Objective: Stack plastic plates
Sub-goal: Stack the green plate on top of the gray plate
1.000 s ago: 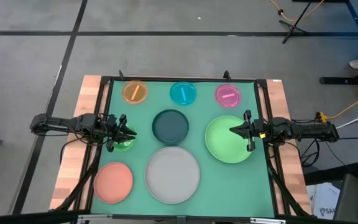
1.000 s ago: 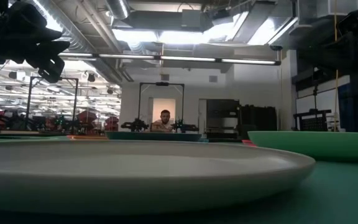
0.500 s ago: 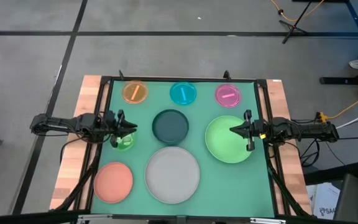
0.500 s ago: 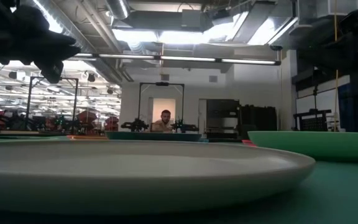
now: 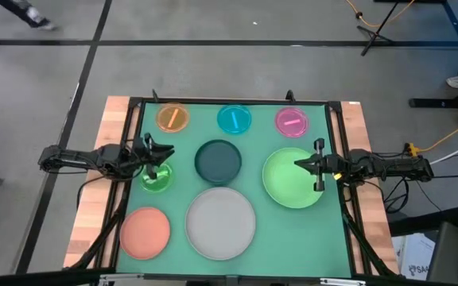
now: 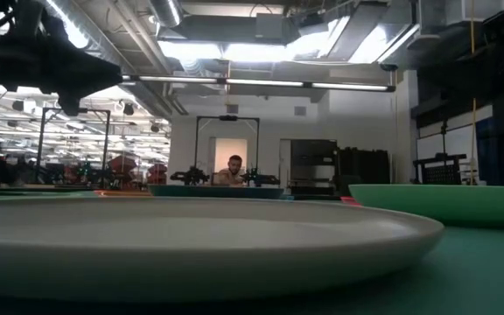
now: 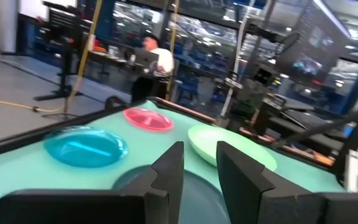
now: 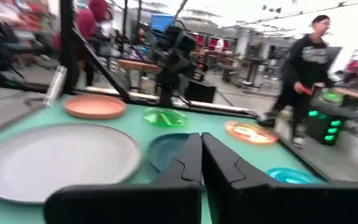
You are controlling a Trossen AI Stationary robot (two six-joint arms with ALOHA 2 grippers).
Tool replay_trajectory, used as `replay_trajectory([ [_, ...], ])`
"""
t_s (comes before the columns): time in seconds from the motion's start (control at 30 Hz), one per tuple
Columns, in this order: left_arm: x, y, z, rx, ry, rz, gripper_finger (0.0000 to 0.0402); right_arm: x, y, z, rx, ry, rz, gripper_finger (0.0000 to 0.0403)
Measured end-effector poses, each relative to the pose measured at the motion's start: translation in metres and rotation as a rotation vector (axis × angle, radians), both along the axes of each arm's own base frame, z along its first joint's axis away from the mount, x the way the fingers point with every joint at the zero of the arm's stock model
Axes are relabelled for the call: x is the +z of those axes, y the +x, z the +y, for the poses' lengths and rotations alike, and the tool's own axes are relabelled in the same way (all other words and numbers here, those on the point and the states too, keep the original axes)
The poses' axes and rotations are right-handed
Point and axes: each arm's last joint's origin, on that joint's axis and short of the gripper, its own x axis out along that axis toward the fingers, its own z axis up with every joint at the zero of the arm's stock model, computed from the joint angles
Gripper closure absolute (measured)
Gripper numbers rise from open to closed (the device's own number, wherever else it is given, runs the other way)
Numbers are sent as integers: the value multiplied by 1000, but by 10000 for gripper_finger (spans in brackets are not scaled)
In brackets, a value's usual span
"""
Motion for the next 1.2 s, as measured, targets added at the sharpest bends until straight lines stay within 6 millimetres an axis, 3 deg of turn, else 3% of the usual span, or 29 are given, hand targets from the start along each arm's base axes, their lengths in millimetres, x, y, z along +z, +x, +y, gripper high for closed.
replay_trajectory([
  [0.17,0,0,0,11,46,17,312,5,0,1,38,124,-46,402],
  [0.37,2,0,2,38,120,22,312,5,1,-3,-98,258,-57,402],
  [0.73,5,0,4,-21,148,1,312,10,16,-4,-177,255,-67,402],
  [0.93,5,3,2,-105,197,5,312,19,38,-4,-231,220,41,402],
  [1.2,7,6,1,-150,194,-12,312,30,87,2,-202,149,232,402],
])
